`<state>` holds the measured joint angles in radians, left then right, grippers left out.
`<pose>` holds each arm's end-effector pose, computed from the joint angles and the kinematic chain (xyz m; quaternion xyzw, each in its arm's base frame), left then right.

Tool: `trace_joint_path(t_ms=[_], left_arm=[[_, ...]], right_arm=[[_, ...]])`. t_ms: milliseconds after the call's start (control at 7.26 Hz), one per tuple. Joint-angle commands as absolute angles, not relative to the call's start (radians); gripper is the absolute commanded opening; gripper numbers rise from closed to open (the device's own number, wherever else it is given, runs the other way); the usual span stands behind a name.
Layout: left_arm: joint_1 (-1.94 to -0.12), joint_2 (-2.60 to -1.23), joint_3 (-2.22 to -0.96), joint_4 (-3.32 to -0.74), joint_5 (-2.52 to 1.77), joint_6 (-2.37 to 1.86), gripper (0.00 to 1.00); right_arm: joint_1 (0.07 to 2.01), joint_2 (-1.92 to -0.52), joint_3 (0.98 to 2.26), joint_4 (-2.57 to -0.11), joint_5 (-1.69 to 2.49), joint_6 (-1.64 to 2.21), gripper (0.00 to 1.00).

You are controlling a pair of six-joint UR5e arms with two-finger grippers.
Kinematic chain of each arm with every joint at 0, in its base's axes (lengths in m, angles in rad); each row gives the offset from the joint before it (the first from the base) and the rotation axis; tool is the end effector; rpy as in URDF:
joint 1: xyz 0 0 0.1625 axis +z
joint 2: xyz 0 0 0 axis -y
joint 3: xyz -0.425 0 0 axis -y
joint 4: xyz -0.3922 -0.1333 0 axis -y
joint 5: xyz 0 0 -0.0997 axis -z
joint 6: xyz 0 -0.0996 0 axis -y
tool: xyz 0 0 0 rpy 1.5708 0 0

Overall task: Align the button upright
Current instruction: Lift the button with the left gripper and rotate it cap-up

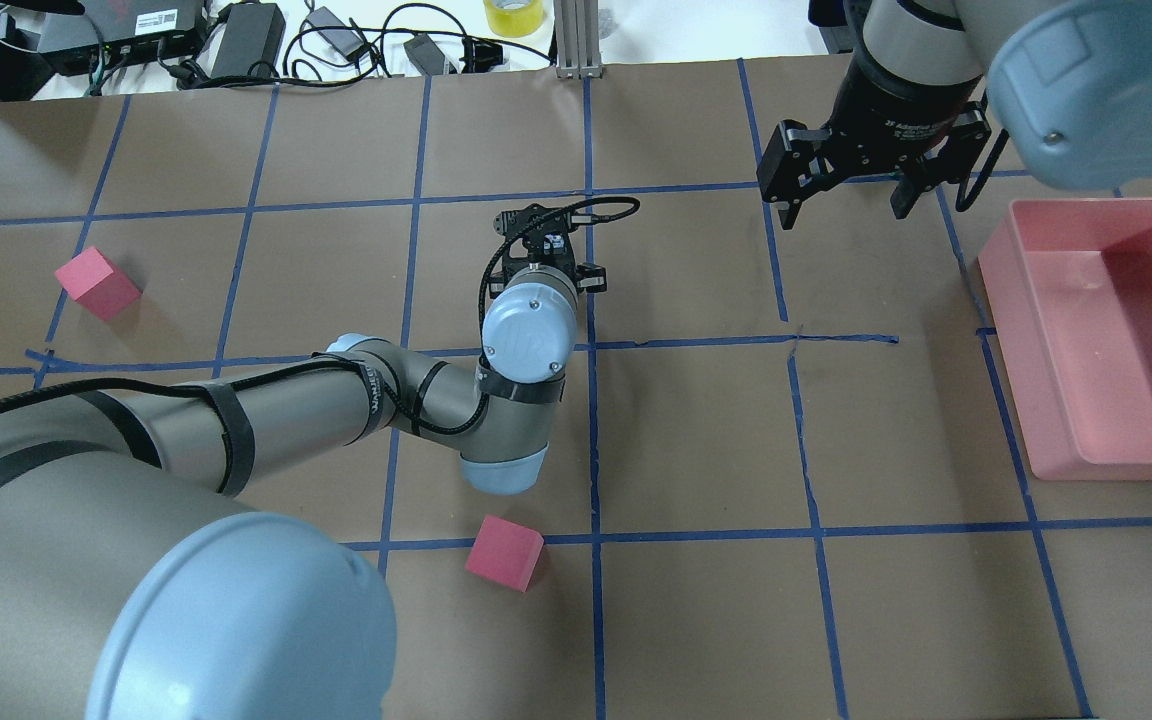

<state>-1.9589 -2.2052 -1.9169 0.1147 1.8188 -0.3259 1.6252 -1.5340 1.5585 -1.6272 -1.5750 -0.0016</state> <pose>-0.3311 -0.5222 0.1700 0.0137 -0.9322 0.3616 0.0110 0.1604 -0.5026 0.4812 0.0280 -0.9995 0.0160 0.0017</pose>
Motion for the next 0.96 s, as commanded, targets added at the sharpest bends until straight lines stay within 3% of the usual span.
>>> trace_joint_path(t_ms=[0,275,551,826], left_arm=[[-1.959,-2.18,-1.914,0.075,1.815,-0.344,0.31],[-1.953,-2.14,-1.864,-0.137,1.778,-0.536,0.25],[-1.892,-2.074,-1.789,-0.483,1.589,-0.711,0.04],[-1.818,-2.027,-1.783,-0.587,1.377,-0.9,0.0]], right_arm=[[1.625,-1.534,1.559,-1.628,-1.575,-0.002,1.0],[1.628,-1.534,1.559,-1.626,-1.575,0.002,1.0],[1.628,-1.534,1.559,-1.626,-1.574,0.002,1.0],[1.628,-1.534,1.559,-1.626,-1.574,0.002,1.0]])
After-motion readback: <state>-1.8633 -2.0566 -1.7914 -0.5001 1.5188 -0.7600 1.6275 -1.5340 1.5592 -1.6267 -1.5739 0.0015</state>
